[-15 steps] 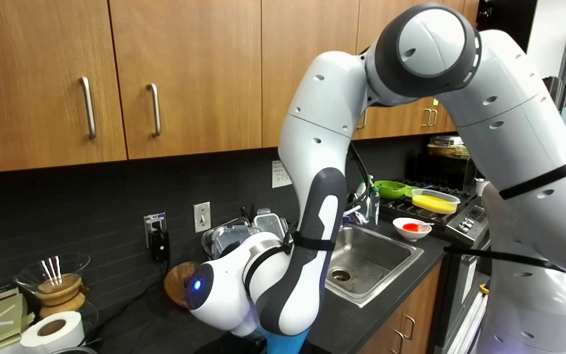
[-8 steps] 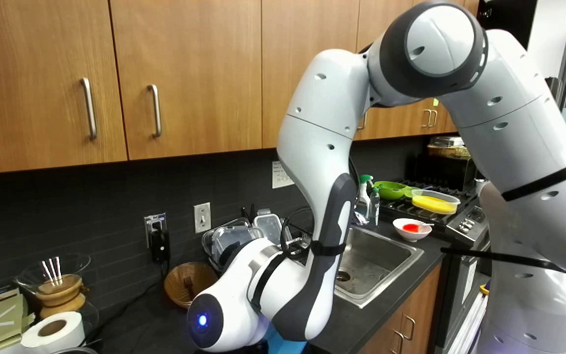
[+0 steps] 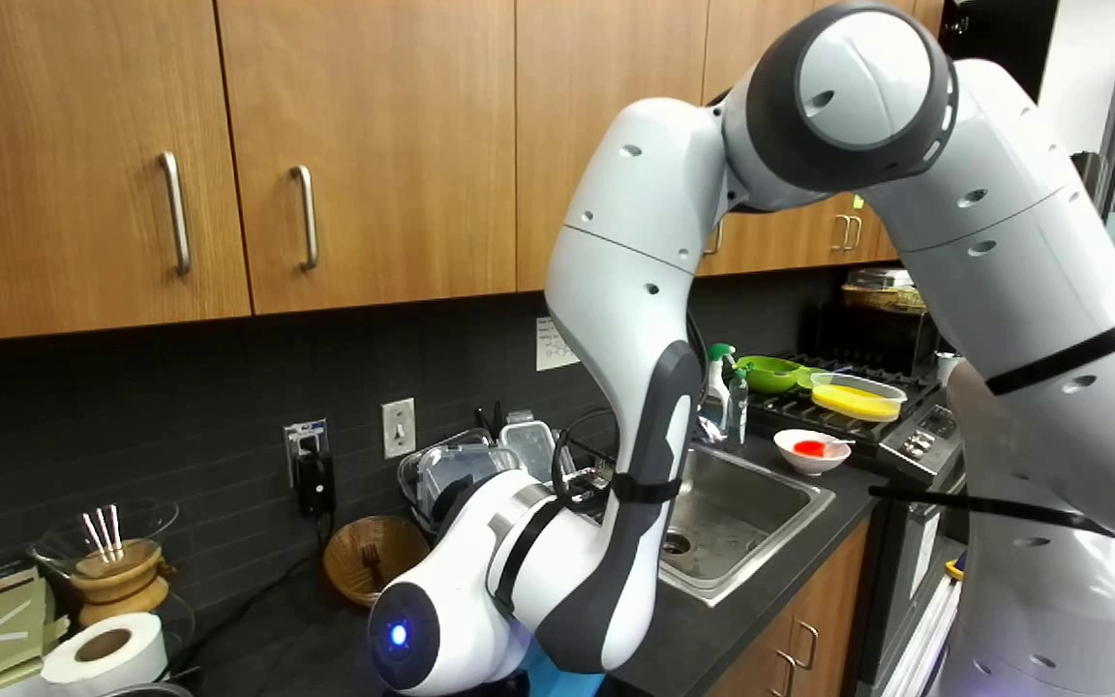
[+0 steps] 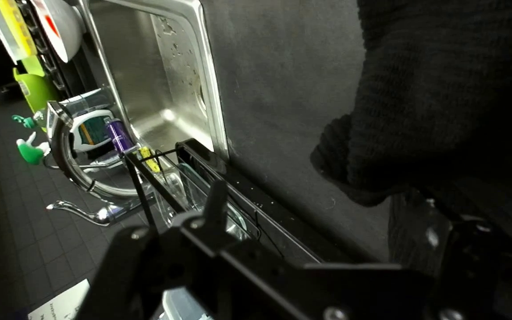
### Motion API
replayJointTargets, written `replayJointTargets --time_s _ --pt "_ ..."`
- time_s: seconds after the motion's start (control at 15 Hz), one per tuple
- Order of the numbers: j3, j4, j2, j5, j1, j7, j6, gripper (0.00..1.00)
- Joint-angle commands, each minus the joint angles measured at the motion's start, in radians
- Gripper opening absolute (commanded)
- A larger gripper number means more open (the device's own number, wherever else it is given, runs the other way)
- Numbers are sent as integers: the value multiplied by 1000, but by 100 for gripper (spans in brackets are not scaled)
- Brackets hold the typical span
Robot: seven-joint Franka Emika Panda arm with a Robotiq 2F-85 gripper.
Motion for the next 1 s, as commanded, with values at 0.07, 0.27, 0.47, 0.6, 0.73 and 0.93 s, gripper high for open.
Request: replayJointTargets --time_s 0.07,0.27,0.47,0.6,0.73,0.93 --pt "68 18 15 14 -51 -11 -112 100" --pt "89 -39 -27 -175 -69 107 39 100" --pt "106 -77 -47 -354 -102 242 141 100" --pt "118 -106 -60 -489 -133 357 198 100" --pt "135 -131 -73 -634 -169 475 245 100" --pt "175 -95 -23 -639 -207 459 209 100"
